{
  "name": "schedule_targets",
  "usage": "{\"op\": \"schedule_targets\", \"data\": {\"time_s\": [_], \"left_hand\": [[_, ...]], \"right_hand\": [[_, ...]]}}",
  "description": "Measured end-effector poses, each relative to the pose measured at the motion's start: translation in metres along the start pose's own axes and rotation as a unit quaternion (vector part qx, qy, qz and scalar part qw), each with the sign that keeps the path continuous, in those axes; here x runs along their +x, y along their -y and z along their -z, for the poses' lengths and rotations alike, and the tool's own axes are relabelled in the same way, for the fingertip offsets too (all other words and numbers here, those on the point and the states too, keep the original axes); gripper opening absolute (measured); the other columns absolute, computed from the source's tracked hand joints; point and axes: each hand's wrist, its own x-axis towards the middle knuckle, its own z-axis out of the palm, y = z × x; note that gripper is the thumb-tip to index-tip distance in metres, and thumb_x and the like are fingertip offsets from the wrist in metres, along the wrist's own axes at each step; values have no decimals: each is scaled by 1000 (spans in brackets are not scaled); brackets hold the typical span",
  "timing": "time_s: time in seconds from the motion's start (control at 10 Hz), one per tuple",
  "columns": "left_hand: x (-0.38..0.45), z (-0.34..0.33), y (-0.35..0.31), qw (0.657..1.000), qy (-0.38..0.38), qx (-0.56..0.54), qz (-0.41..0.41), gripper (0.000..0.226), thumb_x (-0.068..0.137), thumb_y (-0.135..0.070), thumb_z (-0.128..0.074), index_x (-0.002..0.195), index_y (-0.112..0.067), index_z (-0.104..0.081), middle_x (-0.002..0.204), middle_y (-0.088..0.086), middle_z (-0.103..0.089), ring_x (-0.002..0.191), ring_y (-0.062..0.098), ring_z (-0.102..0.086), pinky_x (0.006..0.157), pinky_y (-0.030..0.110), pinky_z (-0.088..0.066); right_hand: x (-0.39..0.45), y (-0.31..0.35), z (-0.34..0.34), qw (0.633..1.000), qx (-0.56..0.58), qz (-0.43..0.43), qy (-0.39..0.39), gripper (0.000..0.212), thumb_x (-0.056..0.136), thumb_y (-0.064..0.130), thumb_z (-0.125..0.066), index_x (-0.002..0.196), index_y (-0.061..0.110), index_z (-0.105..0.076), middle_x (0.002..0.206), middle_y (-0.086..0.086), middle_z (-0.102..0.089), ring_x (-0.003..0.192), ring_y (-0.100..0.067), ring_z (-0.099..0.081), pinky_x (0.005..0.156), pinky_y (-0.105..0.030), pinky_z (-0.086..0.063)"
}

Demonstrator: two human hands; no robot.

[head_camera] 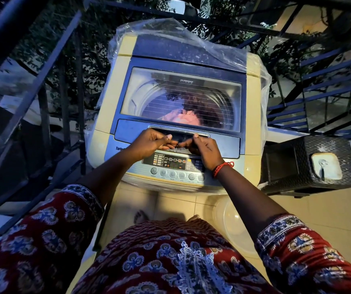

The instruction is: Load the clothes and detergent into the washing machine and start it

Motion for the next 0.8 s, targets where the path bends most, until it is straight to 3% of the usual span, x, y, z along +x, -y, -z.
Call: {"op": "schedule_targets", "data": {"time_s": [0.1, 0.5, 0.6, 0.7, 0.8], "left_hand": [[-2, -2, -3, 1000, -10, 10, -2, 29, 94, -22, -56, 97, 2, -71, 99, 18, -73, 91, 23, -72, 85, 31, -56], [-4, -10, -4, 999, -45, -11, 6, 26, 93, -21, -57, 93, 1, -72, 95, 18, -74, 89, 23, -73, 82, 30, -58], [-3, -14, -8, 997, -71, -32, 21, 24, 94, -18, -57, 96, 2, -70, 98, 24, -72, 87, 27, -73, 83, 36, -59], [2, -15, -14, 992, -120, -27, 23, 25, 94, -22, -58, 93, -2, -72, 92, 23, -73, 84, 30, -72, 83, 48, -58], [9, -11, -27, 980, -189, 51, -32, 31, 94, -37, -56, 92, -13, -76, 85, 14, -75, 83, 28, -72, 78, 49, -58]], "right_hand": [[-1, -1, 0, 1000, -8, 0, -6, 47, 105, 18, -33, 95, -7, -72, 92, -10, -72, 85, -2, -68, 80, -12, -46], [-5, -3, -7, 999, -18, 11, -38, 43, 104, 25, -37, 85, 17, -74, 90, -3, -75, 91, -14, -70, 86, -24, -51], [-6, 0, -13, 992, -94, 40, -74, 41, 103, 24, -39, 89, 10, -75, 86, 0, -74, 81, -5, -68, 79, -20, -52], [0, 15, -24, 959, -236, 102, -118, 43, 100, 31, -37, 86, 9, -71, 76, 1, -66, 63, 1, -55, 60, -21, -38], [16, 34, -28, 933, -314, 149, -98, 37, 100, 29, -35, 109, 9, -65, 105, -11, -68, 97, -23, -61, 81, -27, -41]]}}
